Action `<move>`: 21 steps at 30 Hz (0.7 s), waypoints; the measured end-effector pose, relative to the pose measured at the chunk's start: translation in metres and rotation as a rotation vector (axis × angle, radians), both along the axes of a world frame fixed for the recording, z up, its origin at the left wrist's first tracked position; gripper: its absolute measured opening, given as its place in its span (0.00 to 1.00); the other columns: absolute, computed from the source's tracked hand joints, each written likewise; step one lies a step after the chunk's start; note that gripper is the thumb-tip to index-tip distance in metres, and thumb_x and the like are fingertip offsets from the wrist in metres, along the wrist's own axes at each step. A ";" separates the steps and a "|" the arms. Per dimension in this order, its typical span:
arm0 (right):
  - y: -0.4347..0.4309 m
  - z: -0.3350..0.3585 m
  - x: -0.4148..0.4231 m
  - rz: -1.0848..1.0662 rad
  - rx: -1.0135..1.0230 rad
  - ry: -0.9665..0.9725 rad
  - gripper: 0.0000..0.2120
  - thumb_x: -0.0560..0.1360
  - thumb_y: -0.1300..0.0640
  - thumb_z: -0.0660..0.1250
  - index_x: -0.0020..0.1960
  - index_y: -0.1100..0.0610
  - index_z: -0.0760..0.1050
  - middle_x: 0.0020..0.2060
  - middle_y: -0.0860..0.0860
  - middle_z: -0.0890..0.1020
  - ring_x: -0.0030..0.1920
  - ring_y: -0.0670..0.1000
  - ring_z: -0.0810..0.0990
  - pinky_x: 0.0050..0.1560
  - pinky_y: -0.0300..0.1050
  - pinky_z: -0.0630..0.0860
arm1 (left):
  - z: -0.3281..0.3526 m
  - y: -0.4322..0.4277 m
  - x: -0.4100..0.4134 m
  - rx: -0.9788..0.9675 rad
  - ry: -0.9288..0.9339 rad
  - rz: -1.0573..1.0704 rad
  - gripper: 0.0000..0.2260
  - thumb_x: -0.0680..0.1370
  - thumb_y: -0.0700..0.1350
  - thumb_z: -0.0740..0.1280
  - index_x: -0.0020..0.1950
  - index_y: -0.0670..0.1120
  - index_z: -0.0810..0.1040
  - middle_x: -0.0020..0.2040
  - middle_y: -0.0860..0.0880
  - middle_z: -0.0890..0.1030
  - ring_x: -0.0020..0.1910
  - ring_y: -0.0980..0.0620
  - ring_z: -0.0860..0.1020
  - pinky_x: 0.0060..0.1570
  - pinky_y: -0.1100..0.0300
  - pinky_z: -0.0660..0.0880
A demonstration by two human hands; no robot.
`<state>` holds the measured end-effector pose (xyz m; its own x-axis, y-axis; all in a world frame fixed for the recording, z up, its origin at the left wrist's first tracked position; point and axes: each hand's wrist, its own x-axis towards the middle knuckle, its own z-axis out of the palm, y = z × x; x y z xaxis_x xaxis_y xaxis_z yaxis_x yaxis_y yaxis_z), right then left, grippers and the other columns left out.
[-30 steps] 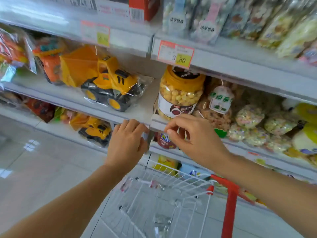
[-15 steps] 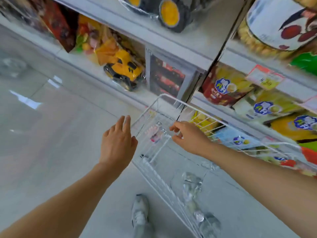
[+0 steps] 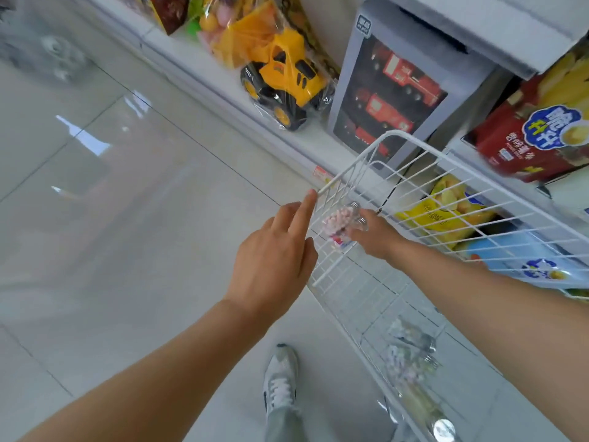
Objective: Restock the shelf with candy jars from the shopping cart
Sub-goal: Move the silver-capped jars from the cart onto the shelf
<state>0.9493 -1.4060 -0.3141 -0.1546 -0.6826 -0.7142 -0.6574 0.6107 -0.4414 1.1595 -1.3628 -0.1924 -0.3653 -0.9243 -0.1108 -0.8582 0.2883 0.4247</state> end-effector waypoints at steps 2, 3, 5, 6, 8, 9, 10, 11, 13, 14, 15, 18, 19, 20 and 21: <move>0.000 -0.009 0.005 -0.034 -0.023 0.021 0.25 0.77 0.54 0.65 0.71 0.59 0.62 0.66 0.59 0.71 0.63 0.60 0.72 0.56 0.51 0.72 | 0.000 0.000 0.001 0.001 0.013 0.002 0.26 0.82 0.48 0.53 0.79 0.51 0.47 0.70 0.49 0.68 0.56 0.49 0.75 0.45 0.63 0.65; -0.001 -0.011 0.007 -0.063 -0.050 0.033 0.24 0.76 0.56 0.65 0.69 0.61 0.63 0.64 0.60 0.72 0.62 0.60 0.72 0.57 0.51 0.72 | -0.001 -0.001 0.001 0.001 0.005 -0.001 0.26 0.82 0.48 0.54 0.79 0.50 0.48 0.70 0.49 0.69 0.55 0.49 0.76 0.44 0.62 0.64; -0.002 -0.016 0.011 -0.103 -0.102 0.079 0.23 0.74 0.59 0.67 0.65 0.64 0.65 0.62 0.62 0.74 0.62 0.61 0.73 0.58 0.53 0.73 | -0.002 -0.001 0.002 -0.005 -0.011 -0.013 0.26 0.82 0.47 0.56 0.79 0.49 0.52 0.68 0.48 0.71 0.53 0.48 0.77 0.43 0.62 0.64; -0.003 -0.018 0.012 -0.109 -0.124 0.111 0.23 0.73 0.60 0.69 0.64 0.65 0.65 0.61 0.62 0.74 0.61 0.61 0.74 0.58 0.53 0.74 | -0.003 -0.001 0.003 -0.009 -0.012 -0.019 0.26 0.81 0.46 0.56 0.79 0.49 0.53 0.67 0.48 0.72 0.52 0.48 0.77 0.42 0.61 0.64; -0.005 -0.023 0.011 -0.127 -0.145 0.146 0.27 0.70 0.58 0.73 0.63 0.66 0.67 0.61 0.62 0.73 0.60 0.61 0.74 0.55 0.51 0.75 | -0.005 -0.002 0.005 -0.010 -0.018 -0.032 0.26 0.81 0.46 0.57 0.78 0.48 0.55 0.66 0.47 0.73 0.51 0.47 0.78 0.41 0.61 0.65; -0.005 -0.026 0.011 -0.146 -0.133 0.133 0.28 0.68 0.57 0.74 0.63 0.66 0.68 0.60 0.62 0.74 0.58 0.61 0.76 0.50 0.49 0.76 | -0.006 -0.003 0.005 -0.014 -0.023 -0.041 0.26 0.81 0.46 0.57 0.78 0.48 0.55 0.66 0.47 0.74 0.50 0.47 0.78 0.41 0.61 0.65; -0.005 -0.029 0.011 -0.150 -0.106 0.110 0.28 0.67 0.55 0.74 0.61 0.66 0.70 0.59 0.62 0.75 0.55 0.60 0.77 0.43 0.45 0.75 | -0.007 -0.003 0.005 -0.017 -0.024 -0.047 0.26 0.81 0.46 0.57 0.78 0.48 0.55 0.65 0.47 0.74 0.50 0.48 0.78 0.41 0.61 0.65; -0.004 -0.031 0.010 -0.140 -0.080 0.085 0.26 0.66 0.53 0.75 0.59 0.65 0.73 0.57 0.62 0.77 0.51 0.59 0.78 0.37 0.42 0.73 | -0.007 -0.002 0.005 -0.021 -0.023 -0.048 0.26 0.81 0.47 0.57 0.78 0.49 0.54 0.65 0.47 0.74 0.50 0.48 0.78 0.41 0.61 0.65; -0.001 -0.031 0.010 -0.147 -0.080 0.026 0.19 0.66 0.53 0.76 0.52 0.63 0.78 0.52 0.61 0.80 0.46 0.57 0.79 0.34 0.41 0.71 | -0.007 -0.002 0.005 -0.012 -0.022 -0.045 0.26 0.81 0.47 0.56 0.79 0.49 0.53 0.66 0.47 0.73 0.52 0.47 0.77 0.42 0.61 0.65; 0.001 -0.029 0.009 -0.166 -0.100 -0.014 0.16 0.66 0.54 0.77 0.48 0.61 0.79 0.49 0.60 0.80 0.46 0.56 0.79 0.37 0.44 0.75 | -0.006 -0.003 0.005 -0.007 -0.018 -0.042 0.26 0.81 0.47 0.56 0.79 0.50 0.53 0.66 0.48 0.73 0.52 0.47 0.77 0.42 0.61 0.65; 0.003 -0.026 0.008 -0.191 -0.115 -0.054 0.14 0.67 0.55 0.77 0.47 0.59 0.77 0.46 0.57 0.80 0.47 0.56 0.79 0.42 0.49 0.77 | -0.005 -0.003 0.005 0.000 -0.016 -0.036 0.26 0.81 0.47 0.56 0.79 0.50 0.54 0.66 0.48 0.73 0.52 0.47 0.77 0.42 0.60 0.65; 0.009 -0.007 0.000 -0.251 -0.122 -0.139 0.17 0.68 0.56 0.77 0.48 0.55 0.71 0.48 0.54 0.77 0.48 0.55 0.78 0.52 0.52 0.78 | -0.004 -0.004 0.004 -0.013 -0.051 -0.032 0.25 0.80 0.45 0.59 0.77 0.47 0.60 0.67 0.45 0.72 0.57 0.44 0.75 0.48 0.55 0.72; 0.009 0.002 -0.005 -0.261 -0.117 -0.171 0.16 0.69 0.56 0.76 0.48 0.55 0.70 0.47 0.54 0.78 0.46 0.54 0.78 0.51 0.51 0.78 | -0.002 -0.005 0.002 -0.043 -0.063 -0.033 0.24 0.79 0.44 0.60 0.75 0.45 0.63 0.67 0.44 0.72 0.59 0.43 0.74 0.53 0.51 0.73; 0.009 0.012 -0.010 -0.272 -0.109 -0.228 0.16 0.70 0.55 0.76 0.48 0.55 0.70 0.44 0.55 0.78 0.42 0.52 0.78 0.46 0.49 0.78 | 0.001 -0.006 -0.002 -0.086 -0.067 -0.031 0.23 0.77 0.43 0.62 0.73 0.44 0.66 0.66 0.42 0.72 0.61 0.41 0.73 0.57 0.49 0.72; 0.008 0.023 -0.015 -0.282 -0.105 -0.304 0.15 0.71 0.55 0.75 0.48 0.56 0.70 0.41 0.55 0.78 0.37 0.51 0.76 0.41 0.46 0.77 | 0.003 -0.008 -0.006 -0.136 -0.064 -0.039 0.22 0.76 0.42 0.64 0.70 0.43 0.69 0.65 0.42 0.73 0.61 0.41 0.73 0.58 0.48 0.71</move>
<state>0.9348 -1.3979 -0.2908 -0.1388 -0.7154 -0.6848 -0.3012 0.6892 -0.6589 1.1536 -1.3703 -0.1897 -0.3970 -0.9178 -0.0094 -0.8693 0.3727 0.3246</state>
